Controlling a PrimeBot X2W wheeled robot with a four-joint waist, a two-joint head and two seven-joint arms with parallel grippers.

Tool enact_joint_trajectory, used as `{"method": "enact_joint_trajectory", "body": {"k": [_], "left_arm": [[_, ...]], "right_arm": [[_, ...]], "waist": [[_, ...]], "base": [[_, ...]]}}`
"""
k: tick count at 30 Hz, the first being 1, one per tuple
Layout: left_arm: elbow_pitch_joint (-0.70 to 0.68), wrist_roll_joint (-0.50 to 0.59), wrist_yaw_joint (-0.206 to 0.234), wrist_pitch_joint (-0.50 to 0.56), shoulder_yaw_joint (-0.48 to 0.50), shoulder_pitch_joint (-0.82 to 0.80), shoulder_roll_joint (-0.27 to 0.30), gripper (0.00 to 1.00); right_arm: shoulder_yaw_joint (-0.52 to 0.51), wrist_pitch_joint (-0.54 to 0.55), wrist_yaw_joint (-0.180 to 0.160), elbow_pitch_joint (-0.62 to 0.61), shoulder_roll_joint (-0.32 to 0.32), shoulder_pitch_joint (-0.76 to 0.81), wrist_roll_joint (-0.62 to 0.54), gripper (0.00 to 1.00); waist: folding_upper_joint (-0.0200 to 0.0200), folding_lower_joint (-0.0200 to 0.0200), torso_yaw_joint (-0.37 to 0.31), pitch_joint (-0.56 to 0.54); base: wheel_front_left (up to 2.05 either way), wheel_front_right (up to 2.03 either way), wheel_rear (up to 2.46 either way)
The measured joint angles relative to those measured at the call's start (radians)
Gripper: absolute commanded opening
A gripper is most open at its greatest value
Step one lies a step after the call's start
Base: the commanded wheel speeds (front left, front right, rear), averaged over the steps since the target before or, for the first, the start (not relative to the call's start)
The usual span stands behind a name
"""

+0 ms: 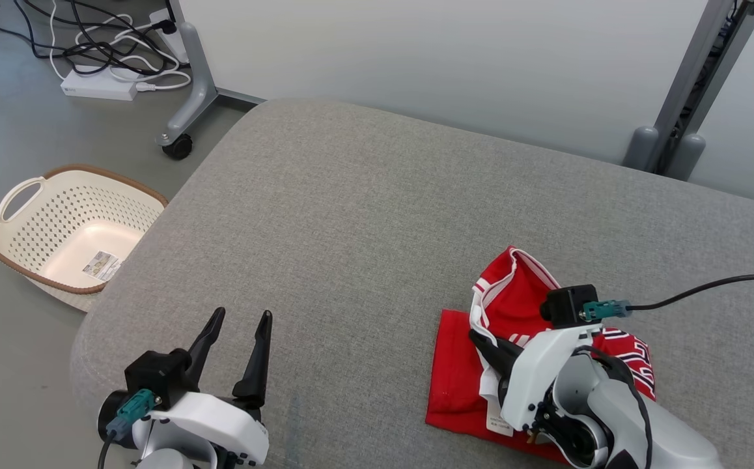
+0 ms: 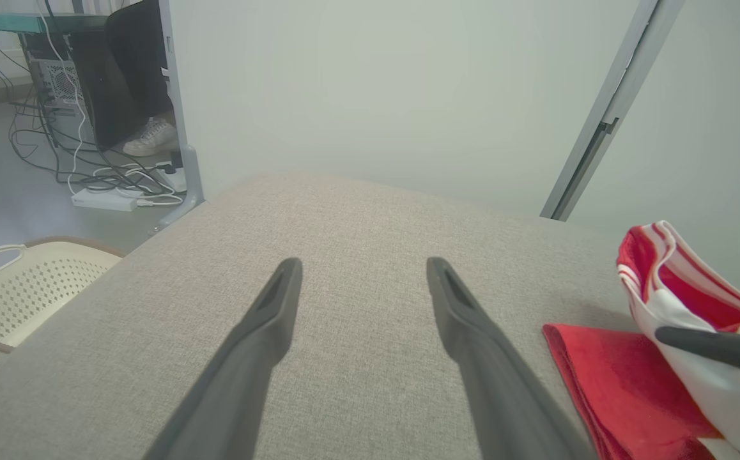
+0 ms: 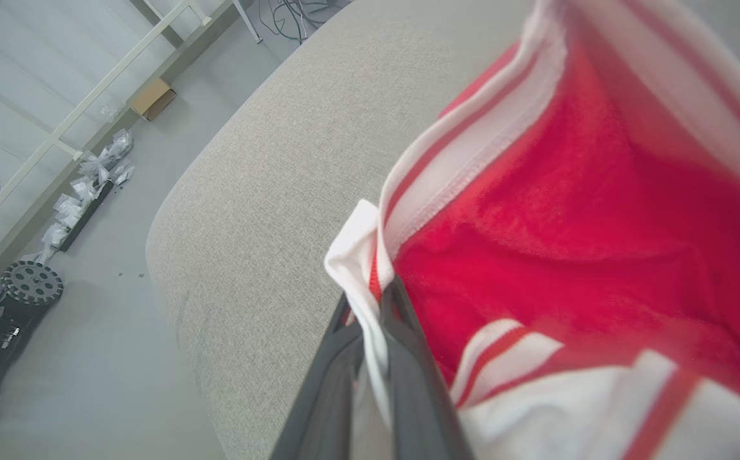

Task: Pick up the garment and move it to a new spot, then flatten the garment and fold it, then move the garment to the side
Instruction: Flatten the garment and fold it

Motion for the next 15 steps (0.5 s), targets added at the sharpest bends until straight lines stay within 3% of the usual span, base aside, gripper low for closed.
{"method": "enact_joint_trajectory", "body": {"k": [5, 6, 7, 8, 15], "left_arm": [[0.004, 0.001, 0.000, 0.000, 0.001, 0.000, 0.000, 1.00], [0.006, 0.001, -0.002, 0.000, 0.001, 0.000, 0.000, 1.00], [0.006, 0.001, -0.002, 0.000, 0.001, 0.000, 0.000, 1.00], [0.007, 0.001, -0.003, 0.000, 0.001, -0.001, 0.000, 1.00], [0.007, 0.001, -0.001, 0.000, 0.005, -0.001, 0.004, 1.00]], "right_arm": [[0.043, -0.016, 0.000, 0.058, 0.022, -0.027, 0.030, 0.04], [0.050, -0.021, 0.000, 0.066, 0.025, -0.032, 0.038, 0.15], [0.050, -0.021, 0.000, 0.066, 0.025, -0.032, 0.038, 0.36], [0.064, -0.031, 0.000, 0.077, 0.031, -0.040, 0.052, 1.00], [0.117, -0.076, 0.000, 0.058, 0.031, -0.068, 0.084, 1.00]], "waist": [[0.0000, 0.0000, -0.001, 0.003], [0.0000, 0.0000, -0.001, 0.004], [0.0000, 0.0000, -0.001, 0.004], [0.0000, 0.0000, -0.003, 0.004], [0.0000, 0.0000, -0.021, -0.003]], "base": [[0.00, 0.00, 0.00], [0.00, 0.00, 0.00], [0.00, 0.00, 0.00], [0.00, 0.00, 0.00], [0.00, 0.00, 0.00]]}}
